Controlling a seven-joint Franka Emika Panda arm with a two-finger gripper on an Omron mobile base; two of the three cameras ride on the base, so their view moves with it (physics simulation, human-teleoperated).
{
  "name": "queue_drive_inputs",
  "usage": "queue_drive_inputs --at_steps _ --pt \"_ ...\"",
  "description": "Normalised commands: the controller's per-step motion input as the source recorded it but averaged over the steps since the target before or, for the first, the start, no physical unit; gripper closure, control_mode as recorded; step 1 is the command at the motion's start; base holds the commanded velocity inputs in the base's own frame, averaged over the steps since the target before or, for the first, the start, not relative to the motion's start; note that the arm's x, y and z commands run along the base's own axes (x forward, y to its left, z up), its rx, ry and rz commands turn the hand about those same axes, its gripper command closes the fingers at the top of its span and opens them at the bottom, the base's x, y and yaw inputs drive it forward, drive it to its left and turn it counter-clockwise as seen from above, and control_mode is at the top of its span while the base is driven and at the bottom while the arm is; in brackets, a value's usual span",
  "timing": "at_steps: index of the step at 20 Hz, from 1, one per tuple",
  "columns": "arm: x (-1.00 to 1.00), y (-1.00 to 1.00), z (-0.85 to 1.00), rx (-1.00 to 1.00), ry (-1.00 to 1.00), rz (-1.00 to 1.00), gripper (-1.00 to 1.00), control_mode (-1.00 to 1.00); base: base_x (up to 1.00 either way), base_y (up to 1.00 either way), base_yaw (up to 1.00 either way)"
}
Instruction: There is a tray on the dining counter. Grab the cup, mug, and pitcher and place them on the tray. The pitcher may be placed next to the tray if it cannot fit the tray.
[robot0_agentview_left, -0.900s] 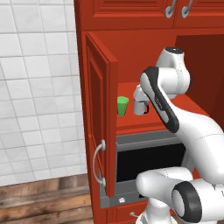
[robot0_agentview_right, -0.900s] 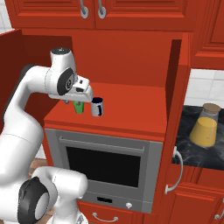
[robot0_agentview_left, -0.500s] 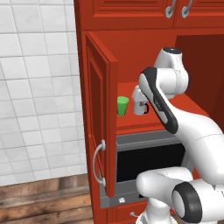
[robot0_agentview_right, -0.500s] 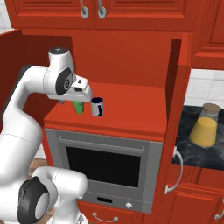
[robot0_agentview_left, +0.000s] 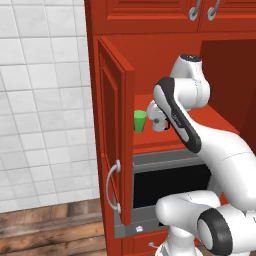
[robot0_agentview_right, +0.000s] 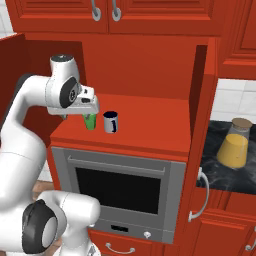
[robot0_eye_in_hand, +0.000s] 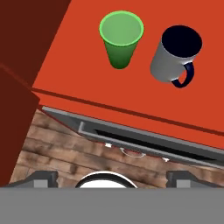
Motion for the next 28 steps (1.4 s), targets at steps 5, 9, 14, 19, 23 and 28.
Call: queue_drive_inputs --at_steps 5,9,14,19,23,28 --pt "0.16 0.22 -0.02 -0.03 0.00 0.16 -1.00 -1.00 0.00 0.00 0.00" --pt "0.28 0.23 -0.04 -0.04 0.00 0.15 -1.00 -1.00 0.00 0.00 0.00" --pt "0.36 0.14 -0.11 -0.01 0.00 0.09 -1.00 -1.00 0.00 0.00 0.00" --pt "0.38 0.10 -0.16 0.00 0.00 0.04 -1.00 -1.00 0.00 0.00 0.00" --pt "0.40 0.14 -0.20 0.00 0.00 0.01 -1.00 -1.00 0.00 0.00 0.00" --pt "0.43 0.20 -0.24 -0.01 0.00 0.00 -1.00 -1.00 0.00 0.00 0.00"
